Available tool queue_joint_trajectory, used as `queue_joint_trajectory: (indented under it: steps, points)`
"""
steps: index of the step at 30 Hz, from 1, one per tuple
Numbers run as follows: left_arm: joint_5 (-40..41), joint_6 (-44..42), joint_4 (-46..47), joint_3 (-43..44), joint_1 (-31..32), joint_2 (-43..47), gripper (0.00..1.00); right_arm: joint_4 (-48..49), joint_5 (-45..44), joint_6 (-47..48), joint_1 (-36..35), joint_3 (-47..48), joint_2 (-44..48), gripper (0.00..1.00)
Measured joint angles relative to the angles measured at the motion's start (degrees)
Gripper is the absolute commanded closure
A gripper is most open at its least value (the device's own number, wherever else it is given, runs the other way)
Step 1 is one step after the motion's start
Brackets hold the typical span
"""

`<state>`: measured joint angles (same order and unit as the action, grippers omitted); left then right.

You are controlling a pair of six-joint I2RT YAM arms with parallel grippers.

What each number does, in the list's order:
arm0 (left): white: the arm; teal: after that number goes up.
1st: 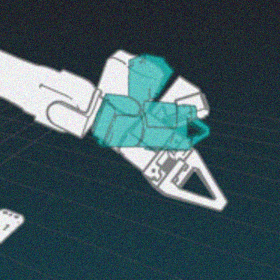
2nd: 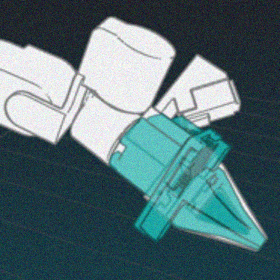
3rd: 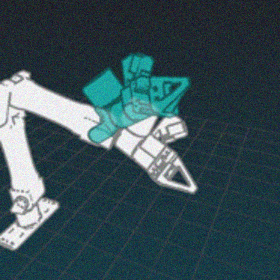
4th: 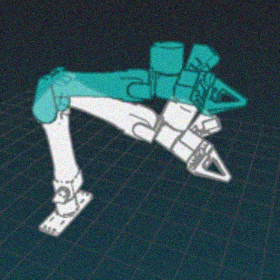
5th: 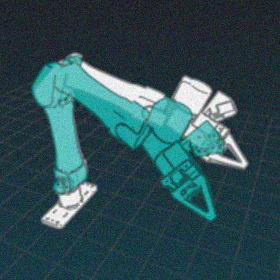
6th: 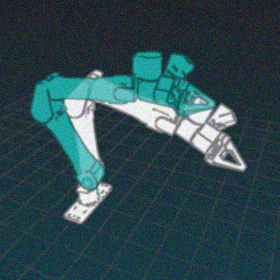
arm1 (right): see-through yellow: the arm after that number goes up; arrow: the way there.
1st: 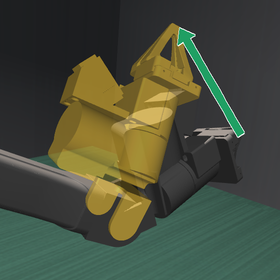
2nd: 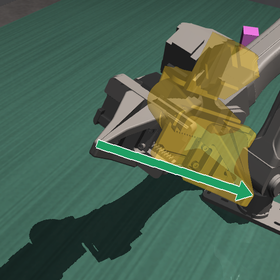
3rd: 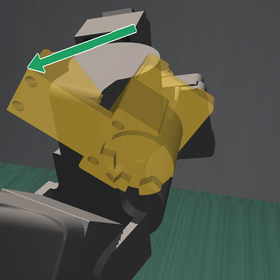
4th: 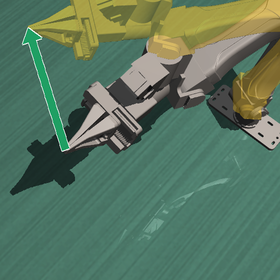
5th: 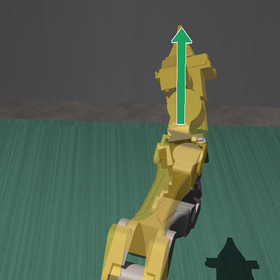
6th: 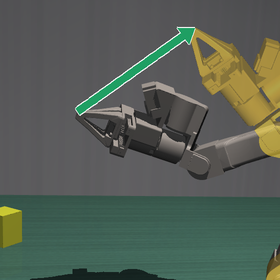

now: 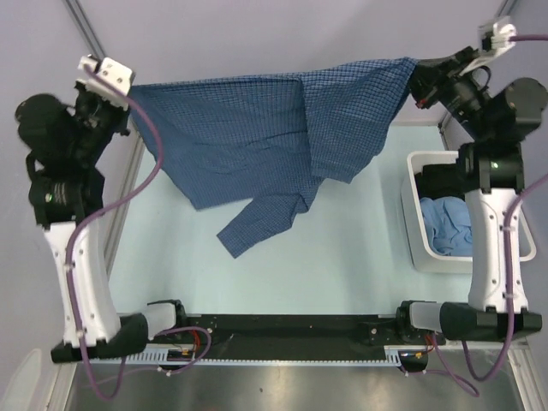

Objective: Fold and stack the long sleeve shirts
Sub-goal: Flatten the shirt out

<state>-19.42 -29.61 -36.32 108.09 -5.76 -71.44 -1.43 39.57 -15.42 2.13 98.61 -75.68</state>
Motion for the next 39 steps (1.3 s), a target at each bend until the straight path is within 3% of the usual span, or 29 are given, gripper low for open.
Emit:
queue_joint_trajectory:
  steps: [6,12,18,21,23,26,30,36,39]
  points:
    - [3.0,2.9,6.4,-3.4,0.0,14.7,1.00,-1.3,-4.5,0.2,0.0,1.9,11.7,1.00]
    - [4.3,5.2,12.7,-2.5,0.0,27.1,1.00,-3.7,-10.6,2.3,0.0,13.6,20.0,1.00]
    - [4.3,7.8,16.3,7.3,-0.1,28.3,1.00,-3.4,-15.3,5.7,0.5,30.9,20.8,1.00]
    - [4.3,8.7,17.8,9.5,-0.1,26.4,1.00,-2.6,-15.6,7.1,0.6,31.7,20.7,1.00]
    - [4.2,8.6,18.7,7.8,-0.1,25.4,1.00,-1.5,-15.0,7.5,0.6,28.0,20.5,1.00]
    - [3.0,8.2,19.6,-1.7,-0.1,24.8,1.00,-0.3,-12.8,7.5,0.6,16.6,20.0,1.00]
    - [0.4,6.0,22.6,-22.8,0.0,23.0,1.00,0.4,-9.6,7.6,0.2,-3.1,17.1,1.00]
    - [-2.1,2.6,26.2,-46.5,0.2,11.8,1.00,0.2,-7.6,8.0,-1.5,-24.4,7.3,1.00]
    - [-3.1,0.3,29.3,-52.7,0.1,6.3,1.00,2.1,-8.1,9.2,-2.8,-30.0,2.7,1.00]
